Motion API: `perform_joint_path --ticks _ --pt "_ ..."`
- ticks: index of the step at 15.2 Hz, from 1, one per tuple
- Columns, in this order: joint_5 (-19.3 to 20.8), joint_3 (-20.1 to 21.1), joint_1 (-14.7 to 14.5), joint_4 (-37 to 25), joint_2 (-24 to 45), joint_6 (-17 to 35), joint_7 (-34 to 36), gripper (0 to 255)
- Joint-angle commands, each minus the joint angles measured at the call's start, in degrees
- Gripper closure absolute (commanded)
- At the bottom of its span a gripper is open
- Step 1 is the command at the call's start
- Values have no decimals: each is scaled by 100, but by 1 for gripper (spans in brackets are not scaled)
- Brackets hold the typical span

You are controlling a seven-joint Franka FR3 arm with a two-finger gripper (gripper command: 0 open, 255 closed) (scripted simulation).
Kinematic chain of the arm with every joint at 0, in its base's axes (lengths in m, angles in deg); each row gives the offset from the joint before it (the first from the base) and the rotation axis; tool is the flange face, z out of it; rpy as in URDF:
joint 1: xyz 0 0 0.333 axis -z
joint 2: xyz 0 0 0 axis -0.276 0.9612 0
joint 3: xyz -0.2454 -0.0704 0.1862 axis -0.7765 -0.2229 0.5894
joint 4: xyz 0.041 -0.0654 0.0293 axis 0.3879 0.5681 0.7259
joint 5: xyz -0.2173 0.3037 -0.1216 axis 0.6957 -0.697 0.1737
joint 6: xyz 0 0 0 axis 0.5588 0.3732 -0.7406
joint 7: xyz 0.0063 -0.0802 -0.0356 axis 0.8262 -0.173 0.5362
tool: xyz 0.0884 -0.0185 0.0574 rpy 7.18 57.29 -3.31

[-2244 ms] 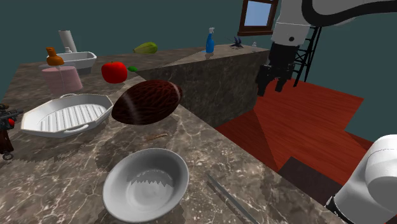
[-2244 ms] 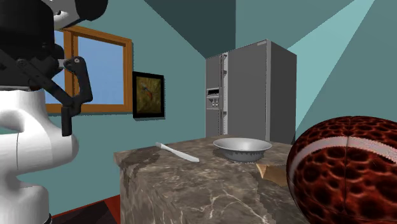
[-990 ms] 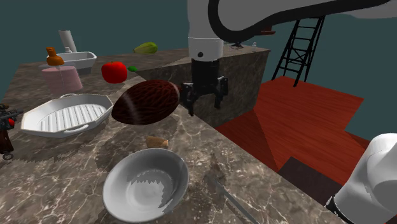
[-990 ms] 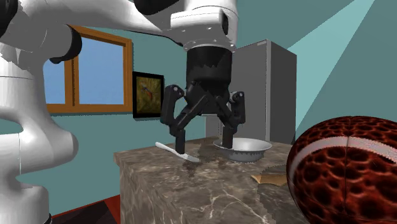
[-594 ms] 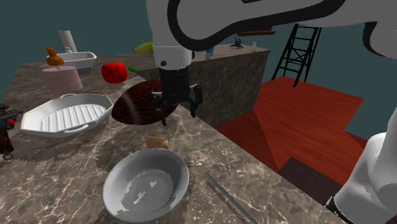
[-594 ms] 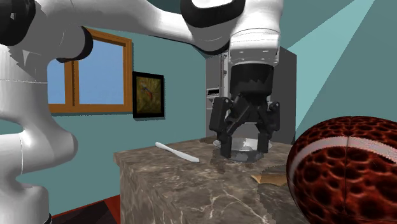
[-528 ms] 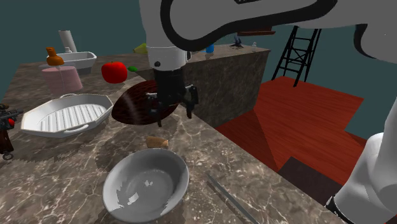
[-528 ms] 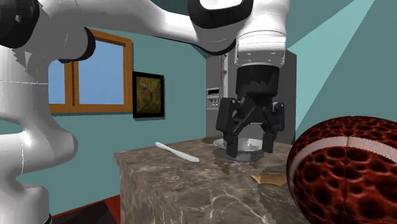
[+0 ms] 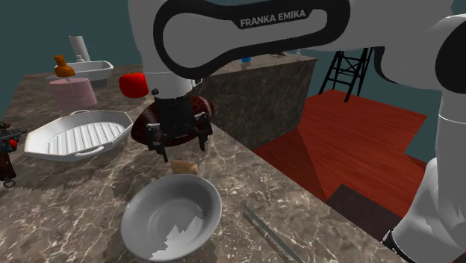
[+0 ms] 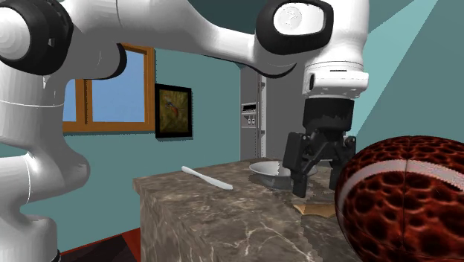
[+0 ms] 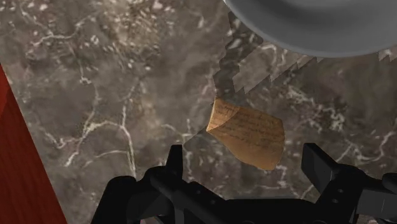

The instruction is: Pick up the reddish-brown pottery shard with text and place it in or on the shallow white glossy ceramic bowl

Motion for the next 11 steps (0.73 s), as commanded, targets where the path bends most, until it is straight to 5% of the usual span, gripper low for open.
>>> perform_joint_path --ticks 1,11 --pt "9 -6 7 143 13 155 13 0" --pt "7 -10 29 364 -3 359 17 0"
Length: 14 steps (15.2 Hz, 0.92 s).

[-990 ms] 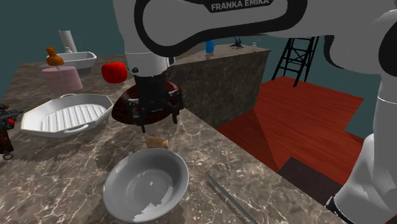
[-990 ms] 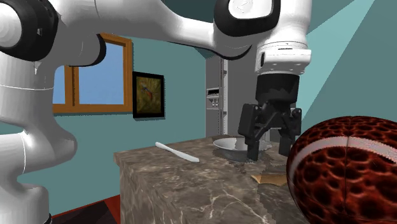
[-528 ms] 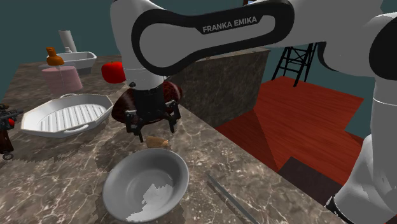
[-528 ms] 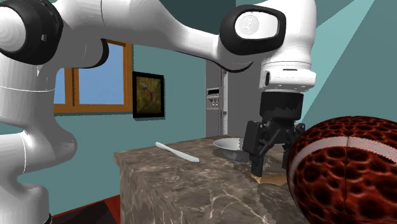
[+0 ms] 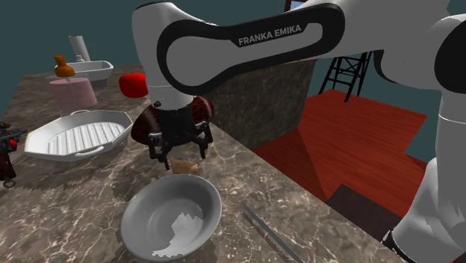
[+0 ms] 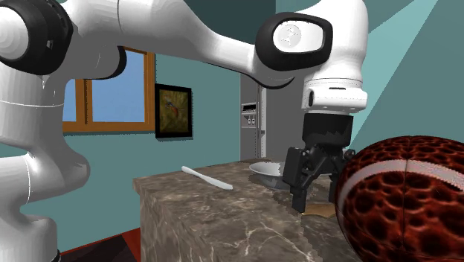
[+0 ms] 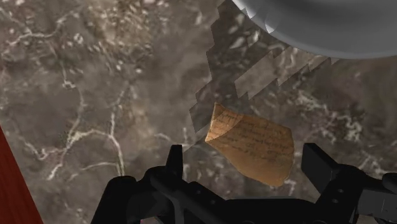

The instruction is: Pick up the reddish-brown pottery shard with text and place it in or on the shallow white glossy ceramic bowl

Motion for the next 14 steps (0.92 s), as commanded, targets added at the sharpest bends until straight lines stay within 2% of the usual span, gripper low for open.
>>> perform_joint_path --ticks 1,10,14 --pt "0 0 0 0 0 0 0 255" --pt "0 0 0 0 0 0 0 255" --pt "-11 11 -23 -294 -12 -302 -9 255"
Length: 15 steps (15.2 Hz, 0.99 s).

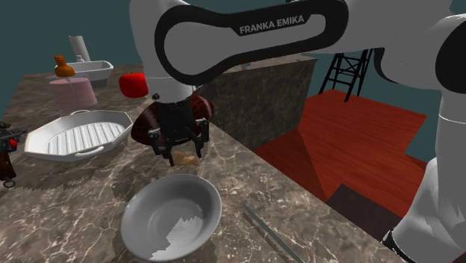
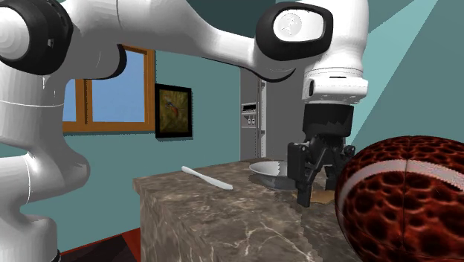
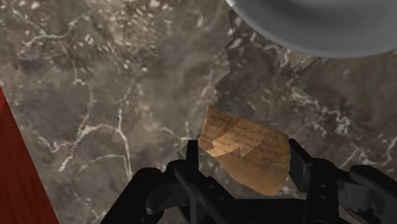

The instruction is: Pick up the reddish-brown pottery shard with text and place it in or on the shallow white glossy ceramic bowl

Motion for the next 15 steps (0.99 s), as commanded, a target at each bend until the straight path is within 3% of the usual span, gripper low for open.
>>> perform_joint_path --ticks 1,15 --pt "-6 6 -13 -148 -7 -155 -2 255" --pt "81 25 -216 -1555 209 -1351 13 255"
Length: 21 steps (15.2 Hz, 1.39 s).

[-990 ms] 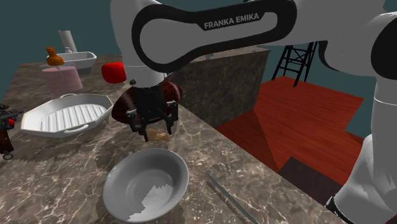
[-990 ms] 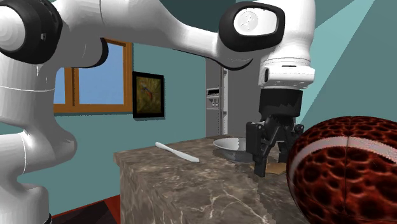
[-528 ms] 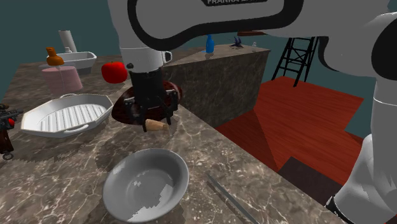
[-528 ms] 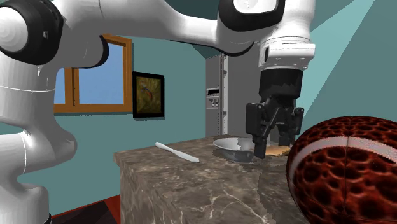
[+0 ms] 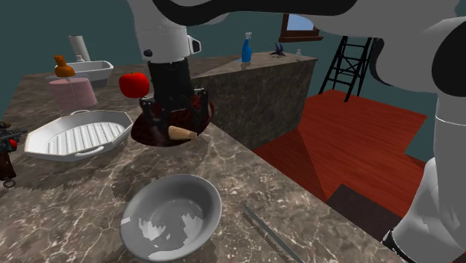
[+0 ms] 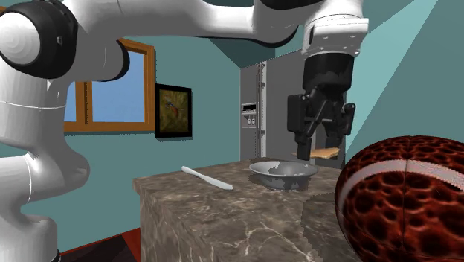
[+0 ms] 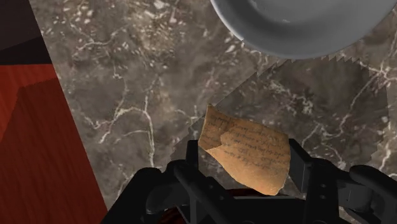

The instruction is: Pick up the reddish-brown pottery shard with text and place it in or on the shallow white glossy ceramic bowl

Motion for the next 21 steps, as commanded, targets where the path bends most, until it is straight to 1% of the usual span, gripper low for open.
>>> perform_joint_path --ticks 1,4,7,10,17,18,21 --pt "40 0 -63 -324 90 -239 11 255" --pt "89 -2 -142 -707 200 -516 19 255" --pt "-44 117 -245 -184 -125 -305 333 255" --pt "-150 239 -387 204 -367 -145 656 255" --pt "-292 533 -839 724 -669 99 1464 255" --pt "-296 555 -877 743 -677 111 1526 255" --pt "-331 549 -829 1064 -744 372 1504 255"
